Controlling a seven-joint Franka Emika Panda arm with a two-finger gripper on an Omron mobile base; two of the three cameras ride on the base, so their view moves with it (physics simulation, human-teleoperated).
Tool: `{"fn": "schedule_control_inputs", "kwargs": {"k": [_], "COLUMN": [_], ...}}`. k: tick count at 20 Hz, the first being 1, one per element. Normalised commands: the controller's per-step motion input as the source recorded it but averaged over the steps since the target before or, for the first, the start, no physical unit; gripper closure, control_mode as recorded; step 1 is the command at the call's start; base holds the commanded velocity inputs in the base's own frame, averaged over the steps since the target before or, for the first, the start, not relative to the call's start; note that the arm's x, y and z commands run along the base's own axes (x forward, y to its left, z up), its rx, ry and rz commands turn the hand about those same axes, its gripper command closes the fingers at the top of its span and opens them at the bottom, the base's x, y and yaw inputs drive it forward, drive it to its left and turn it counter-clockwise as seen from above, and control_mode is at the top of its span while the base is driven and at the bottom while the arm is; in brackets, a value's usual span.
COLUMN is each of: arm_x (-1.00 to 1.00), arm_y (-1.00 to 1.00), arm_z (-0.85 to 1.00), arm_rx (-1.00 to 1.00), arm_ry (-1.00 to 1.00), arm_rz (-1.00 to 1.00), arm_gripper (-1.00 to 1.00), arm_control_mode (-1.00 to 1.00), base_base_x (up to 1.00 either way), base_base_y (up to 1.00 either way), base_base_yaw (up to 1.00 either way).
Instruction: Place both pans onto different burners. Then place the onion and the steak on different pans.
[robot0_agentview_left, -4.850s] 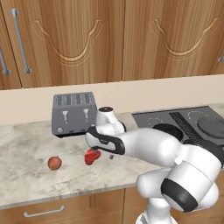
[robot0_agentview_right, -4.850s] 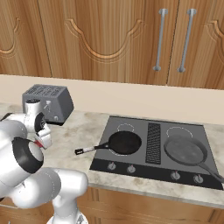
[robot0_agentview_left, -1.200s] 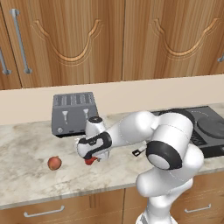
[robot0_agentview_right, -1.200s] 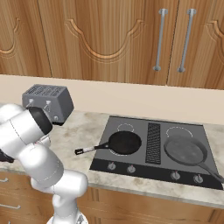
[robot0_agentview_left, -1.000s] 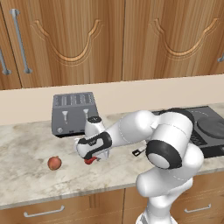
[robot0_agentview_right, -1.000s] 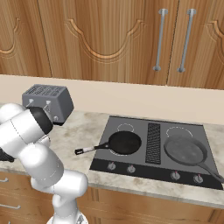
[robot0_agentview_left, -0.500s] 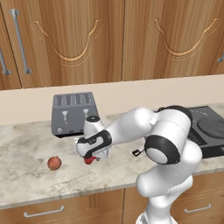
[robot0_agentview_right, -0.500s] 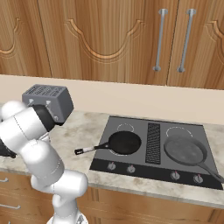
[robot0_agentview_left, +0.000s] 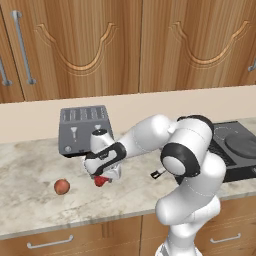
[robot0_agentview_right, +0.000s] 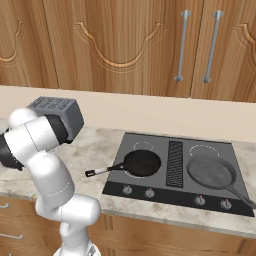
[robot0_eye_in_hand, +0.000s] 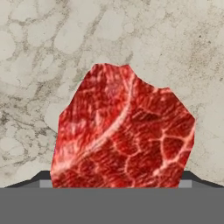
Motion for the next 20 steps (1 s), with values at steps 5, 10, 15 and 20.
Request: {"fn": "schedule_control_inputs", "kwargs": {"k": [5,10,15,20], "arm_x": [0.0,-0.28,-0.55,-0.36], "arm_y": [-0.01,-0.2,-0.35,-0.5], "arm_z": [0.02,0.21,0.25,0.25], "arm_rx": [0.0,0.0,0.0,0.0], "arm_ry": [0.0,-0.05,-0.08,-0.01], "arm_rz": [0.0,0.0,0.0,0.0], "arm_gripper": [1.0,1.0,1.0,1.0], "arm_control_mode": [-1.0,-1.0,-1.0,-1.0], "base_base_x": [0.0,0.0,0.0,0.0], "base_base_y": [0.0,0.0,0.0,0.0], "base_base_yaw": [0.0,0.0,0.0,0.0]}}
